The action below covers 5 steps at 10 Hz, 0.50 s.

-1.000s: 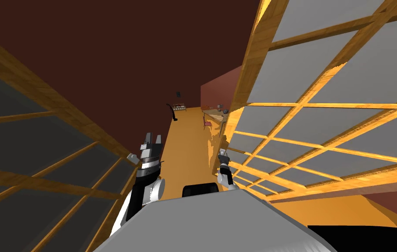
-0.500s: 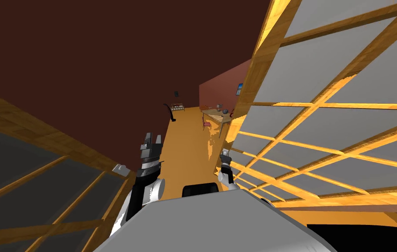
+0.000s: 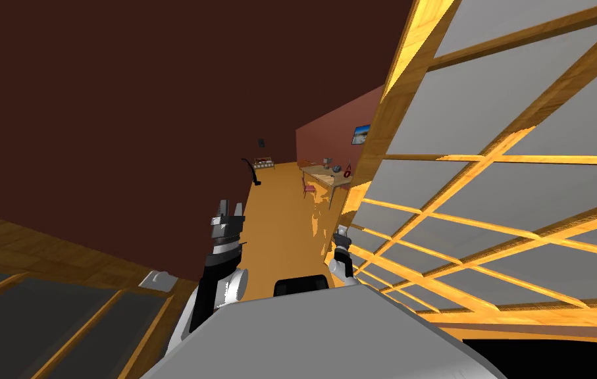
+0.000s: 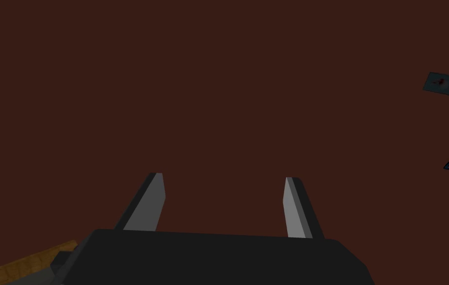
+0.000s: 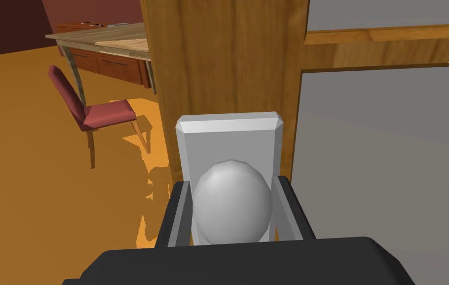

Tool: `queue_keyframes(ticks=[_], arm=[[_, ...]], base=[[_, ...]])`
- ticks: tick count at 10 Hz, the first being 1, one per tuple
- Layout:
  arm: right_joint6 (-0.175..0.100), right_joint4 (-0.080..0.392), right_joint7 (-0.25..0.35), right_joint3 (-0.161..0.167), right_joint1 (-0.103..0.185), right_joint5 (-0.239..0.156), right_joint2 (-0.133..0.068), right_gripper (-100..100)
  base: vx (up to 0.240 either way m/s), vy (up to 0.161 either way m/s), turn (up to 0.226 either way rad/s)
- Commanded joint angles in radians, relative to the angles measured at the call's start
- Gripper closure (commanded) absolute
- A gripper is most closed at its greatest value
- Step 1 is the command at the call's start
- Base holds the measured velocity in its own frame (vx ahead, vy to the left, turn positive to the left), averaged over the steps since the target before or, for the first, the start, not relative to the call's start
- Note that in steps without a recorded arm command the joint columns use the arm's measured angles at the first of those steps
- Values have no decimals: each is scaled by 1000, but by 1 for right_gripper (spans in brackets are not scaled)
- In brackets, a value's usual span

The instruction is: Push the door open

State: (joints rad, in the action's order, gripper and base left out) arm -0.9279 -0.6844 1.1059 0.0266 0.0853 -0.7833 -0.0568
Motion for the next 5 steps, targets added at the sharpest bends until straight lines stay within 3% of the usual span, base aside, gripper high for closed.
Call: queue_keyframes(ticks=[1,2,5], arm=[[0,0,0,0,0,0,0,100],[-6,0,-3,-19,1,-13,-12,100],[-14,5,-8,-46,0,-33,-24,100]], base=[[85,21,-28],[152,-10,-48],[210,-16,-45]])
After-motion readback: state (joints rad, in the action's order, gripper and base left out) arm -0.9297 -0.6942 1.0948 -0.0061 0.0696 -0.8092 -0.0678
